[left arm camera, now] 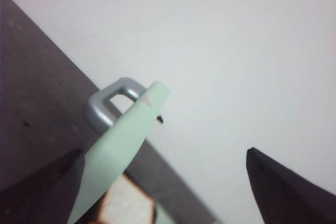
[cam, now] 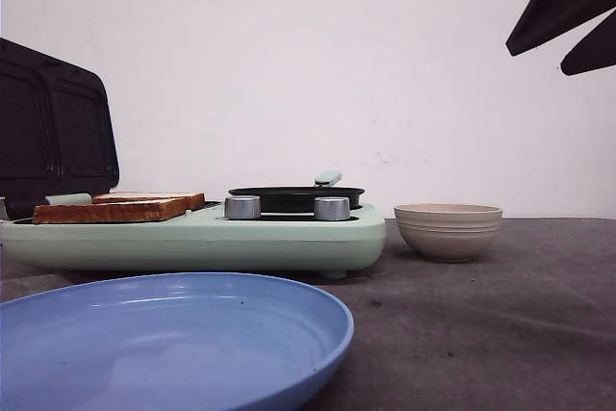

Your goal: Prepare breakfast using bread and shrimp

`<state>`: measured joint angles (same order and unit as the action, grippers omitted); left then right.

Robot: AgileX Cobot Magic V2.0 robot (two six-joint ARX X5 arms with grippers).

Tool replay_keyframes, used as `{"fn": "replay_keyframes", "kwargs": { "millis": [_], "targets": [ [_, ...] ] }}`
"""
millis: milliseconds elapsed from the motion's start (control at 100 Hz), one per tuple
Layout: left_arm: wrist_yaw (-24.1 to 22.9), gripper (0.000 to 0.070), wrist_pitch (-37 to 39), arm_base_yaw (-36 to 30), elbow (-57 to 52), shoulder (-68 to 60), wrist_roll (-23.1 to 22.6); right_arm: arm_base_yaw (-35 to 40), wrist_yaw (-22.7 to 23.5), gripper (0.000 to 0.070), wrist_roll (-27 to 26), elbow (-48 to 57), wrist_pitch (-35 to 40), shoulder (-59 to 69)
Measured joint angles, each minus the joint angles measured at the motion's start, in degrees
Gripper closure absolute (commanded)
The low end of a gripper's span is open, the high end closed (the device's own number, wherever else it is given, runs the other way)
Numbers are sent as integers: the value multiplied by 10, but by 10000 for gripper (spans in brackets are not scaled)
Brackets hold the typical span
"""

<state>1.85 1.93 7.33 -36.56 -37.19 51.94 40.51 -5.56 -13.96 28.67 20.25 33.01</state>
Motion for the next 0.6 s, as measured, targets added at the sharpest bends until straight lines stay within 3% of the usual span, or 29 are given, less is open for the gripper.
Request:
{"fn": "replay_keyframes", "kwargs": {
  "millis": [280,480,600],
  "targets": [
    [100,154,120,91,0,-143,136,0,0,353,0,0,0,0],
    [186,156,221,134,-1,-250,183,0,0,353,0,0,0,0],
    [243,156,236,142,-26,-317,192,0,0,353,0,0,-2,0]
  ]
}}
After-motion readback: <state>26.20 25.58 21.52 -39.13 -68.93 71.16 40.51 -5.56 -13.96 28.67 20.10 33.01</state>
